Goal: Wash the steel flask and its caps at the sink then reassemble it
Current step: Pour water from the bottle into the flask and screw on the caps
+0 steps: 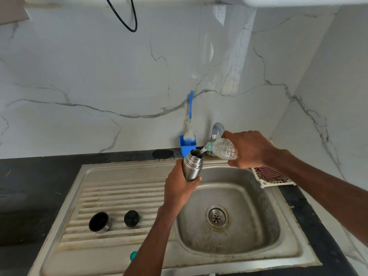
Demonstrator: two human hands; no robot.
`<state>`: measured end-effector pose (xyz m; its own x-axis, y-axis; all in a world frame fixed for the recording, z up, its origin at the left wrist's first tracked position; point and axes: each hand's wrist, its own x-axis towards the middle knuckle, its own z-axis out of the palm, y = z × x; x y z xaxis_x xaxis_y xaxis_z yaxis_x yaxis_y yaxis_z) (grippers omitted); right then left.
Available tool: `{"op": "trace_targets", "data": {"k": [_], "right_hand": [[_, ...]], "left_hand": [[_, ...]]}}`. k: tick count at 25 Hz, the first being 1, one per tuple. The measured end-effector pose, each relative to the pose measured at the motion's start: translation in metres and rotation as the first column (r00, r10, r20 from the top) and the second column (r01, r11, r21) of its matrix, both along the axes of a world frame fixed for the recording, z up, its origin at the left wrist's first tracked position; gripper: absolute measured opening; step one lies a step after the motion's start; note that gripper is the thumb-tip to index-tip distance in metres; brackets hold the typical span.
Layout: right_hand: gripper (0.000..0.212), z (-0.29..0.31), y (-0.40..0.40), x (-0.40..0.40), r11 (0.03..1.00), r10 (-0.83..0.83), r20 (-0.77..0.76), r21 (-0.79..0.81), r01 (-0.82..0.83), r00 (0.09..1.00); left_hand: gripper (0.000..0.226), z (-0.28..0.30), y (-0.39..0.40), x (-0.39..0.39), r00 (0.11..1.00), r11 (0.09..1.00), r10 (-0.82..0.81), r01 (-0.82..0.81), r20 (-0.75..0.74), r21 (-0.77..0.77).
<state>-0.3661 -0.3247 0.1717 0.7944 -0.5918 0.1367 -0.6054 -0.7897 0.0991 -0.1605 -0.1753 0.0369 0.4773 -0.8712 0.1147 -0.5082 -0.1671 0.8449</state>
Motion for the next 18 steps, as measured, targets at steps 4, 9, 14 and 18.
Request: {"op": "trace_targets", "data": {"k": [4, 9, 14, 18], "right_hand": [[0.072, 0.003, -0.001, -0.001, 1.000, 0.001, -0.013, 0.007, -0.001, 1.000], [0.068, 0.012, -0.002, -0.002, 1.000, 0.012, -0.031, 0.018, -0.012, 0.999], [0.065, 0.020, 0.000, 0.000, 1.000, 0.009, -0.066, -0.003, -0.009, 0.998], [0.068, 0.022, 0.000, 0.000, 1.000, 0.017, -0.078, -0.001, -0.018, 0.997]], "left_hand": [[0.058, 0.002, 0.000, -0.001, 1.000, 1.000, 0.009, -0.009, 0.003, 0.004], [0.059, 0.007, -0.001, -0.003, 1.000, 1.000, 0.001, -0.001, 0.012, 0.010], [0.059, 0.008, 0.000, -0.003, 1.000, 1.000, -0.001, 0.000, 0.017, 0.013], [0.058, 0.010, -0.001, -0.003, 1.000, 1.000, 0.000, 0.000, 0.016, 0.006]]}}
